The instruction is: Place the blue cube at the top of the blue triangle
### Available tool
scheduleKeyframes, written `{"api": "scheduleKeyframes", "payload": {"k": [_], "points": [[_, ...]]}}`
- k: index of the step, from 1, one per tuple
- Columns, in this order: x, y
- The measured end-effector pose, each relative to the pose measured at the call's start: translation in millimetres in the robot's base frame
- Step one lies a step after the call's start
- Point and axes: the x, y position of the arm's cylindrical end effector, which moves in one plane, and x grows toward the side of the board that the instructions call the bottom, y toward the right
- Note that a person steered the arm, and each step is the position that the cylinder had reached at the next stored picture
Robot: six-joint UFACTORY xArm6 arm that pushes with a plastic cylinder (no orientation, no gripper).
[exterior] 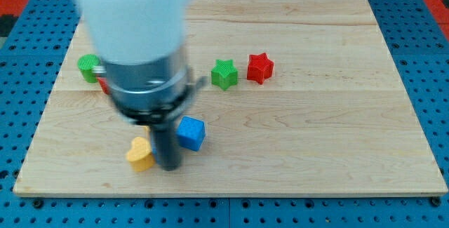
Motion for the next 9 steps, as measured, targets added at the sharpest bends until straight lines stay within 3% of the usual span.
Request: {"api": "scheduleKeyframes", "payload": {"k": [1,3,4,5,6,7,9], "points": [[0,-28],[15,-14],[41,-47],[10,-72],[-25,-65],[-21,-6],[-9,15]]}}
